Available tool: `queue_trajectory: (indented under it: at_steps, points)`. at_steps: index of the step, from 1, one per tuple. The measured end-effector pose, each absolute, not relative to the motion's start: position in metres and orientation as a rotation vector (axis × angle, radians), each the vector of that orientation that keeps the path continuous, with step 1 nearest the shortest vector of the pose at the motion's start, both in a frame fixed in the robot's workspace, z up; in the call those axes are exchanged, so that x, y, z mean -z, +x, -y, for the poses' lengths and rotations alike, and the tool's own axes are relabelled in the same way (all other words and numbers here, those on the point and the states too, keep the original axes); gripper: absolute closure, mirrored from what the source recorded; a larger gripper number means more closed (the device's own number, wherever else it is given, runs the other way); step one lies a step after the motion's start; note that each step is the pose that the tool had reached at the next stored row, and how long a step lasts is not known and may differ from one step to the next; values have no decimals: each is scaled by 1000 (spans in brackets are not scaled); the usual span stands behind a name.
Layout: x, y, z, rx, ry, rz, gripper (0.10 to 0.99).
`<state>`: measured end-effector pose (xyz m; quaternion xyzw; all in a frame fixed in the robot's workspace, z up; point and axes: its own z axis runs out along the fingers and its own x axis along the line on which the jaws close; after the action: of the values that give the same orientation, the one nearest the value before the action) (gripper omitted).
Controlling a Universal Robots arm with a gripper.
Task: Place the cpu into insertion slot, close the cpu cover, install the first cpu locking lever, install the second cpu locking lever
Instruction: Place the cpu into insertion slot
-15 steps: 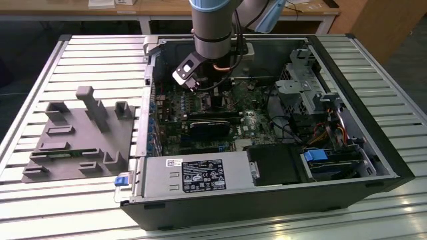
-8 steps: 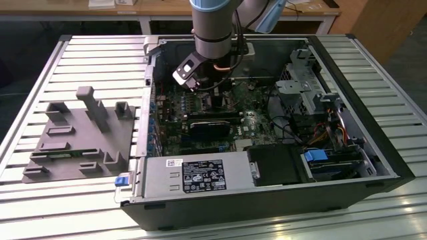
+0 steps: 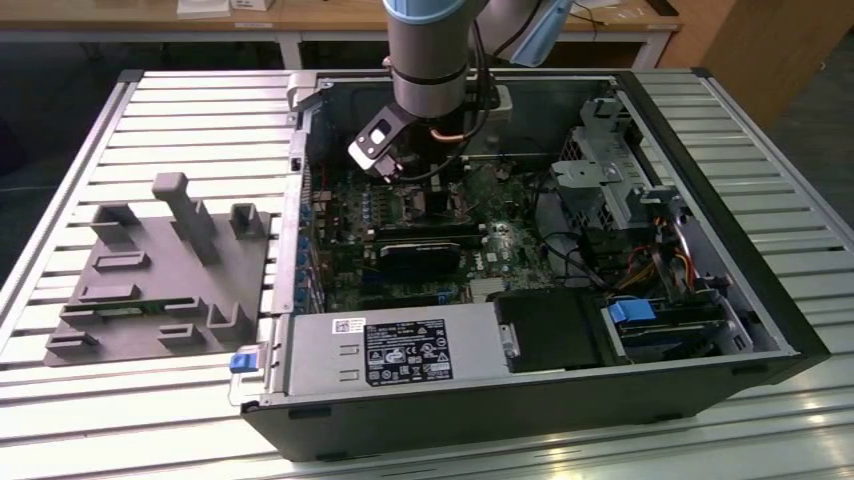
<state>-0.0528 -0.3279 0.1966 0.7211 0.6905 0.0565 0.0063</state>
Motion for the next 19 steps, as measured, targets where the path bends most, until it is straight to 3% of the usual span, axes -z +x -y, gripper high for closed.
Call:
queue_trajectory:
  at_steps: [19]
  points:
    - [-208, -53, 328, -180, 2258, -2162, 475]
